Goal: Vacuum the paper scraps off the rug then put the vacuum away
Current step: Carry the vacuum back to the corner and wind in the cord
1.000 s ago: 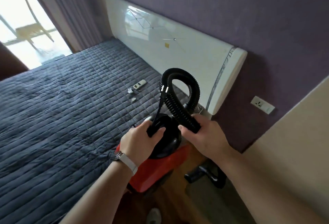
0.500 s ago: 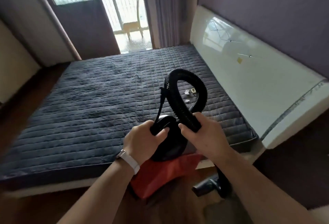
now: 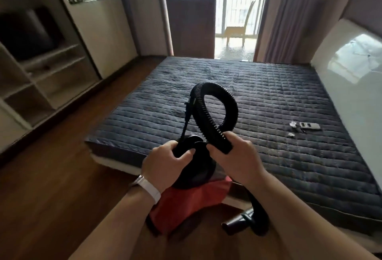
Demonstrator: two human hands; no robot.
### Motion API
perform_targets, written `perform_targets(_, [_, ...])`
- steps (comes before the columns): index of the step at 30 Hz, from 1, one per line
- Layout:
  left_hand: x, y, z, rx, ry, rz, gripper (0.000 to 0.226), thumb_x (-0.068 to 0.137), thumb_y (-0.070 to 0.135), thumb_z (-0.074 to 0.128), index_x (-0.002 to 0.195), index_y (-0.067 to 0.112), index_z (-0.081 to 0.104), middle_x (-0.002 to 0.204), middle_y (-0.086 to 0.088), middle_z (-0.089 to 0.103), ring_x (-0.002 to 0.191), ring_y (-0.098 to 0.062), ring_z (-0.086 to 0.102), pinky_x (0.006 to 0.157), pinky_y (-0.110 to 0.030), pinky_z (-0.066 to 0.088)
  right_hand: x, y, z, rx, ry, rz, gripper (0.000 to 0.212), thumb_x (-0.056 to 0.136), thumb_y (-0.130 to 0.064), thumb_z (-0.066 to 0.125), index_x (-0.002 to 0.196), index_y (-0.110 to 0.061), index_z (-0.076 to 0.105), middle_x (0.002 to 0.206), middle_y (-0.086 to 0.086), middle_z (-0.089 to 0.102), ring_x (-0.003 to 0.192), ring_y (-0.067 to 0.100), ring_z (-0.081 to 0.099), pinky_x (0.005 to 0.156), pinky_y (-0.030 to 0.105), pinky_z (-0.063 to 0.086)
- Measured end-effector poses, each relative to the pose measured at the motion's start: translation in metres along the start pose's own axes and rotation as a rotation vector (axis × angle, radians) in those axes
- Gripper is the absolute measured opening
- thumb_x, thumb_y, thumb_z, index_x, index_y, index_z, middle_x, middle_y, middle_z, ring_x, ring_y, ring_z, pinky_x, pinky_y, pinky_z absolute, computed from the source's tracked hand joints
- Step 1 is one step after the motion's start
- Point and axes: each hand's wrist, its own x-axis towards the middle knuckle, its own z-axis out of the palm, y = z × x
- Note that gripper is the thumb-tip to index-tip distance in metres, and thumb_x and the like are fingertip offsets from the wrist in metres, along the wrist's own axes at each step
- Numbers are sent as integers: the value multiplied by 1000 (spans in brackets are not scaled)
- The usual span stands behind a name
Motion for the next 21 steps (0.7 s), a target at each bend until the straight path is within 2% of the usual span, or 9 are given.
perform_targets(5, [-2, -95, -59, -14, 38, -79, 44, 74, 70, 57, 70, 26, 59, 67, 9, 66, 75, -16, 67, 67, -33, 54, 1, -71, 83, 0, -86, -39, 36, 75, -55, 71, 87, -23, 62, 66, -6, 64, 66, 20, 63, 62, 35, 51])
perform_targets(10, [3, -186, -114, 14, 95, -111, 41, 80, 64, 62, 69, 24, 59, 64, 10, 64, 69, -12, 64, 63, -31, 52, 7, -136, 172, 87, -147, -70, 46, 66, -66, 65, 88, -26, 64, 66, -8, 66, 63, 14, 63, 62, 37, 54])
perform_targets(13, [5, -236, -143, 20, 126, -151, 45, 80, 64, 61, 60, 26, 48, 56, 10, 57, 62, -11, 61, 57, -32, 51, 9, -177, 219, 100, -207, -83, 31, 74, -52, 74, 87, -25, 65, 62, -9, 63, 56, 6, 57, 56, 29, 48])
perform_targets(16, [7, -283, -169, 52, 166, -218, 52, 76, 71, 54, 63, 21, 46, 59, 8, 60, 63, -14, 62, 58, -34, 53, 14, -214, 259, 139, -275, -114, 21, 75, -47, 77, 85, -31, 67, 62, -12, 64, 54, 1, 55, 54, 24, 45])
perform_targets(19, [13, -326, -191, 69, 205, -266, 57, 74, 76, 49, 71, 20, 54, 58, 9, 59, 60, -11, 60, 55, -32, 52, 24, -246, 296, 159, -366, -151, 15, 75, -47, 76, 76, -41, 62, 62, -21, 62, 52, -1, 54, 50, 17, 39])
perform_targets(21, [20, -350, -201, 46, 225, -296, 57, 75, 73, 53, 71, 17, 58, 54, 8, 58, 55, -11, 58, 53, -34, 52, 36, -263, 321, 168, -405, -166, 15, 74, -49, 75, 76, -40, 63, 64, -21, 63, 53, 1, 54, 51, 22, 42])
